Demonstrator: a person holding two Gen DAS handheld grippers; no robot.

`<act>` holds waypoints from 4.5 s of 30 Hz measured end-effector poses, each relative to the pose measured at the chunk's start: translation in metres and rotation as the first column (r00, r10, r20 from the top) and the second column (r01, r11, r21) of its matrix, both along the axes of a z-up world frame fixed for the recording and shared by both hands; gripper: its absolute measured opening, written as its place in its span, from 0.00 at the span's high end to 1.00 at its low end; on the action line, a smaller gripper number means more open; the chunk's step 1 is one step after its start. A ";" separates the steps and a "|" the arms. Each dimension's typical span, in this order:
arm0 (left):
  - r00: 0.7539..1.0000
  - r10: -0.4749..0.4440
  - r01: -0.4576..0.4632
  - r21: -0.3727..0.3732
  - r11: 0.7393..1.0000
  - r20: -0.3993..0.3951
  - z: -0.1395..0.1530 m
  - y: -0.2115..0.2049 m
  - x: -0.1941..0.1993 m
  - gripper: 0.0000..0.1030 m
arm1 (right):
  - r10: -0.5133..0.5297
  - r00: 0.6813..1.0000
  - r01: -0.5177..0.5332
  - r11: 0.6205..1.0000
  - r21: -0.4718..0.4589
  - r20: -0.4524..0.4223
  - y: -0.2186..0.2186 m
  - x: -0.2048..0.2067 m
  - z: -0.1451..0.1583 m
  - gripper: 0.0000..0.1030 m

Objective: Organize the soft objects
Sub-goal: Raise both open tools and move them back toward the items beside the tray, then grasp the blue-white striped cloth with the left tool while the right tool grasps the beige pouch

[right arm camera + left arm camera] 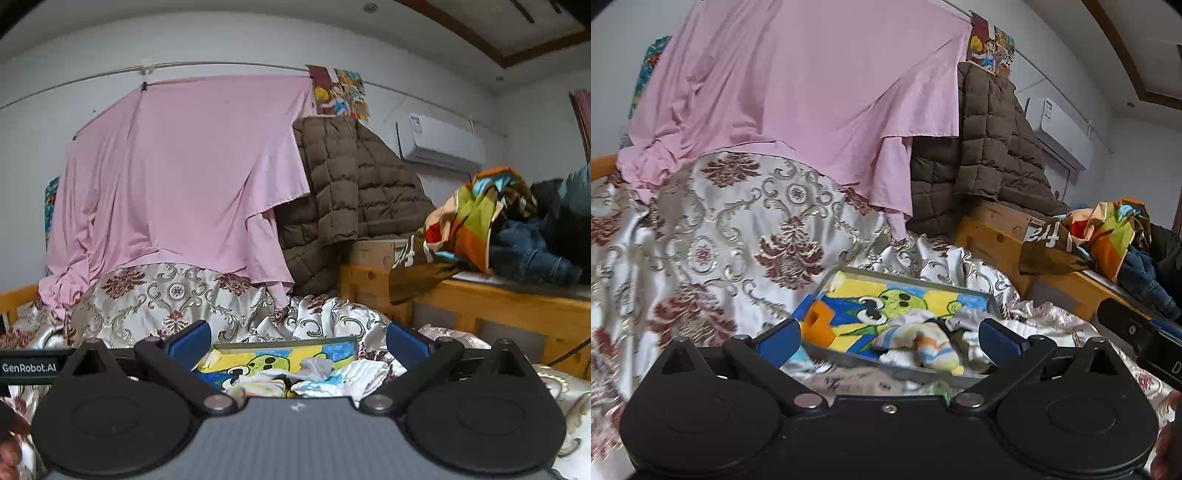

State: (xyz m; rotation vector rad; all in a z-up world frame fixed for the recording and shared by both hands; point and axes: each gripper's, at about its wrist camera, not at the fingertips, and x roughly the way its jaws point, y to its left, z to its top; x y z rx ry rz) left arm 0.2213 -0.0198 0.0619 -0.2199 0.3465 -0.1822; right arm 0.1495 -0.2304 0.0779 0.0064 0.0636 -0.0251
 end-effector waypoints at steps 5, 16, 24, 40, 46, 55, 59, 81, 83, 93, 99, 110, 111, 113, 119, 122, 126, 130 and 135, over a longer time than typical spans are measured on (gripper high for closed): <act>0.999 0.030 -0.031 0.025 0.999 0.013 -0.002 0.006 -0.035 0.01 | 0.012 1.000 -0.011 0.999 -0.031 0.015 0.015 -0.030 -0.005 0.00; 0.995 0.100 -0.101 0.083 0.991 0.017 -0.010 0.017 -0.081 0.01 | 0.002 1.000 -0.004 0.998 -0.060 -0.026 0.028 -0.065 -0.018 0.00; 0.990 0.142 -0.140 0.142 0.980 -0.002 -0.025 0.027 -0.097 0.01 | 0.025 0.997 -0.028 0.999 -0.045 -0.071 0.028 -0.074 -0.030 0.00; 0.961 0.246 -0.219 0.196 0.956 -0.124 -0.060 0.045 -0.110 0.01 | 0.113 0.961 -0.126 0.991 -0.038 -0.253 0.044 -0.064 -0.068 0.00; 0.929 0.308 -0.281 0.150 0.948 -0.207 -0.066 0.059 -0.103 0.01 | 0.149 0.935 -0.174 0.983 -0.050 -0.322 0.050 -0.057 -0.082 0.00; 0.907 0.329 -0.296 0.159 0.942 -0.261 -0.071 0.064 -0.094 0.01 | 0.214 0.892 -0.248 0.968 -0.035 -0.398 0.063 -0.042 -0.095 0.00; 0.908 0.332 -0.305 0.142 0.942 -0.254 -0.068 0.069 -0.087 0.01 | 0.235 0.876 -0.284 0.957 -0.058 -0.421 0.074 -0.028 -0.094 0.00; 0.928 0.314 -0.286 0.154 0.946 -0.203 -0.075 0.102 0.044 0.01 | 0.248 0.830 -0.401 0.888 -0.226 -0.500 0.111 0.065 -0.090 0.00; 0.937 0.283 -0.253 0.164 0.954 -0.203 -0.082 0.103 0.059 0.01 | 0.251 0.824 -0.412 0.881 -0.233 -0.508 0.112 0.076 -0.092 0.00; 0.972 0.136 -0.131 0.039 0.991 -0.190 -0.113 0.121 0.120 0.01 | 0.282 0.777 -0.513 0.802 -0.305 -0.563 0.130 0.130 -0.098 0.00; 0.976 0.052 -0.064 -0.050 0.997 -0.211 -0.122 0.137 0.155 0.01 | 0.298 0.714 -0.584 0.753 -0.304 -0.634 0.139 0.159 -0.104 0.00; 0.925 -0.170 0.169 -0.031 0.985 -0.340 -0.125 0.133 0.205 0.01 | 0.286 0.569 -0.720 0.626 -0.300 -0.771 0.161 0.210 -0.106 0.00; 0.920 -0.183 0.190 -0.014 0.982 -0.347 -0.125 0.131 0.210 0.01 | 0.281 0.559 -0.726 0.620 -0.297 -0.780 0.162 0.214 -0.106 0.00; 0.916 -0.193 0.216 0.025 0.976 -0.353 -0.125 0.126 0.216 0.01 | 0.263 0.541 -0.741 0.599 -0.304 -0.799 0.166 0.219 -0.108 0.00; 0.866 -0.250 0.289 0.024 0.957 -0.433 -0.137 0.123 0.238 0.02 | 0.200 0.486 -0.775 0.549 -0.314 -0.851 0.174 0.230 -0.117 0.00; 0.852 -0.264 0.291 -0.009 0.957 -0.451 -0.144 0.126 0.246 0.04 | 0.179 0.481 -0.780 0.536 -0.324 -0.858 0.178 0.238 -0.121 0.01; 0.855 -0.278 0.292 -0.038 0.956 -0.437 -0.147 0.128 0.251 0.10 | 0.169 0.461 -0.791 0.523 -0.317 -0.871 0.183 0.246 -0.123 0.08; 0.847 -0.312 0.331 -0.032 0.943 -0.431 -0.147 0.123 0.253 0.24 | 0.151 0.436 -0.809 0.498 -0.313 -0.887 0.189 0.247 -0.127 0.22; 0.832 -0.344 0.361 -0.047 0.931 -0.434 -0.149 0.121 0.254 0.33 | 0.122 0.441 -0.805 0.492 -0.332 -0.889 0.192 0.246 -0.134 0.38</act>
